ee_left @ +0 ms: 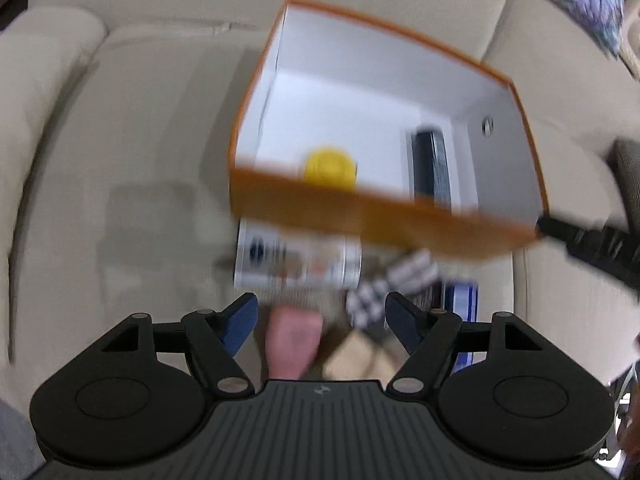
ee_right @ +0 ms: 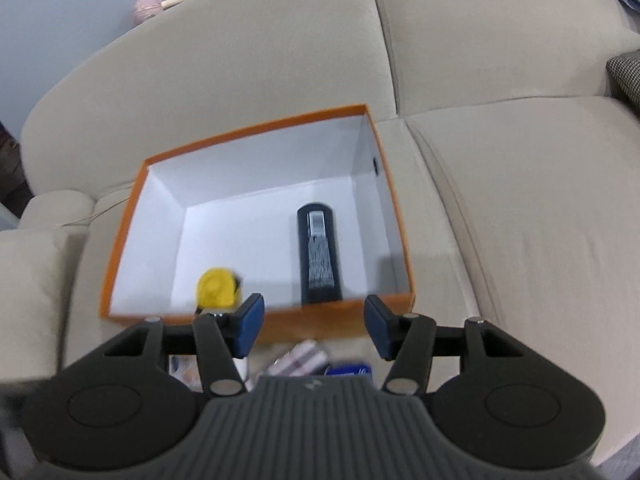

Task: Organize rigid objects
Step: 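Open both tools to release the items and withdraw from the box, then grasp the pink bottle with left tool while right tool grasps blue SUPER DEER tin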

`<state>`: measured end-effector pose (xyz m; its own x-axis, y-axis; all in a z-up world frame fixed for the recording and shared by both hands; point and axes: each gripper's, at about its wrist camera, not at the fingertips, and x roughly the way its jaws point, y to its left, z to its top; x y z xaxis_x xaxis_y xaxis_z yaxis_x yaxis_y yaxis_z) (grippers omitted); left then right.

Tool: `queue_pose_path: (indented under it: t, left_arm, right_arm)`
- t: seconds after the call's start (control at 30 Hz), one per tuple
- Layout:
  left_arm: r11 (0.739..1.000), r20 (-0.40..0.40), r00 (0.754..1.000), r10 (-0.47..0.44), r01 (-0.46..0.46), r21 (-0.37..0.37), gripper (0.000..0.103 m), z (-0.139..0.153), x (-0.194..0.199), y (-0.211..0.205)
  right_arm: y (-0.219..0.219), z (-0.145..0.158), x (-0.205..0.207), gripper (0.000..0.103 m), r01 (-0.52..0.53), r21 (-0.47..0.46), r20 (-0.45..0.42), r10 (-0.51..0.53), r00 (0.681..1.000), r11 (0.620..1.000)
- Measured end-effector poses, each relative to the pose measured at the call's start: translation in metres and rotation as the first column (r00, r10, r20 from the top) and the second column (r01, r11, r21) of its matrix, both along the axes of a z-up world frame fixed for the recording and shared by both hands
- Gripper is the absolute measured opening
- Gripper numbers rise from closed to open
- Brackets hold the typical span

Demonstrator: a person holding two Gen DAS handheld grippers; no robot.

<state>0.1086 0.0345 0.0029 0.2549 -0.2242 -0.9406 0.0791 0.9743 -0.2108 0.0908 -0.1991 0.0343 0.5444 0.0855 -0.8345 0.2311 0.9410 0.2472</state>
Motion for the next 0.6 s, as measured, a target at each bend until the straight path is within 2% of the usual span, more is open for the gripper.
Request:
queue_pose_path:
  t: [0.2, 0.33, 0.43, 0.6]
  left_arm:
    - [0.997, -0.067, 0.998, -0.019, 0.024, 0.075, 0.085, -0.040, -0.034, 0.002]
    - [0.994, -0.084, 0.996, -0.004, 0.013, 0.104, 0.082, -0.066, -0.035, 0.012]
    - [0.996, -0.078, 0.997, -0.015, 0.022, 0.083, 0.081, -0.075, -0.030, 0.013]
    - [0.995, -0.067, 0.997, -0.035, 0.041, 0.092, 0.079, -0.088, -0.027, 0.007]
  right_arm:
    - [0.017, 0.020, -0.032, 0.065, -0.018, 0.045, 0.046, 0.016, 0.999, 0.999]
    - [0.030, 0.020, -0.042, 0.066, -0.075, 0.051, 0.045, 0.072, 0.996, 0.996]
    - [0.033, 0.019, -0.047, 0.066, -0.092, 0.065, 0.037, 0.090, 0.995, 0.994]
    - [0.027, 0.018, -0.048, 0.068, -0.104, 0.046, 0.030, 0.102, 0.994, 0.994]
